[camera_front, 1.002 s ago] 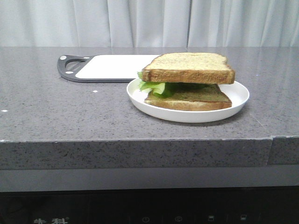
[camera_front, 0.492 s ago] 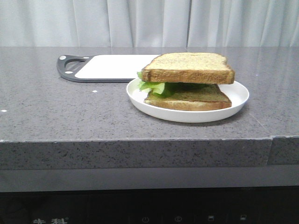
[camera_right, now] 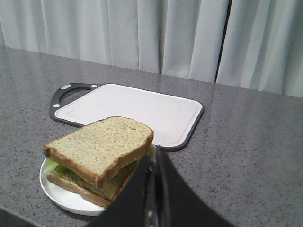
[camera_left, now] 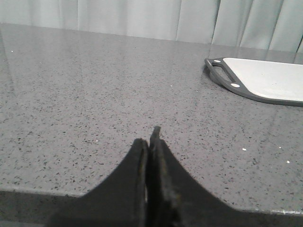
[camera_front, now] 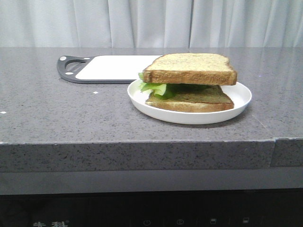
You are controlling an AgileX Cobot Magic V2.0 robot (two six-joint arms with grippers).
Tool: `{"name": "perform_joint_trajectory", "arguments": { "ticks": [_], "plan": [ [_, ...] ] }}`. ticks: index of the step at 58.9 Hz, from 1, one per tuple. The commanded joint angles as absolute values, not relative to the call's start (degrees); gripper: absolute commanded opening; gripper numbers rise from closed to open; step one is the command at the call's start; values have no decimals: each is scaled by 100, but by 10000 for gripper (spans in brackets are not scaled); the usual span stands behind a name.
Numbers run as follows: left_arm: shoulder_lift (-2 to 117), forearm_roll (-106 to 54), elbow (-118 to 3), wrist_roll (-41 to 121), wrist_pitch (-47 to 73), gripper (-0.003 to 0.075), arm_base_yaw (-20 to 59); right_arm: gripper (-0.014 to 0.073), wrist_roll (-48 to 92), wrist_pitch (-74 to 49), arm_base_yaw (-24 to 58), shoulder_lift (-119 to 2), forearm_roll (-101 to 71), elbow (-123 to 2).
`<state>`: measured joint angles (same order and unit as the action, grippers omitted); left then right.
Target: Left arm grabs bread, right arm adds lettuce
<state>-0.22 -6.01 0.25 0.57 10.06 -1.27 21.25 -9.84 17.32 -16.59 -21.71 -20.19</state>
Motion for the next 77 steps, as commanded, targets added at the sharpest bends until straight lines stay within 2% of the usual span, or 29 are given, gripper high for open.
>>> {"name": "perform_joint_trajectory", "arguments": {
  "ticks": [1, 37, 45, 59, 66, 77],
  "plan": [
    [-138, -652, 57, 0, 518, -21, -88, -61, 2131, -562, 1698, -1701, -2238, -2166],
    [-138, -652, 57, 0, 518, -21, -88, -61, 2038, -220, 1659, -1663, -2227, -1946],
    [-138, -652, 57, 0, 518, -21, -88, -61, 1369, 144, 1228, -1432, -1747, -1452],
    [-138, -652, 57, 0, 518, -21, -88, -61, 481, -149, 211, -346, -1329, -454],
    [-138, -652, 57, 0, 518, -21, -88, -61, 481, -153, 101, 191, -1196, 31],
    [-127, -652, 57, 0, 518, -21, -88, -61, 500, -479, 101, 175, -1167, 139]
  ]
}}
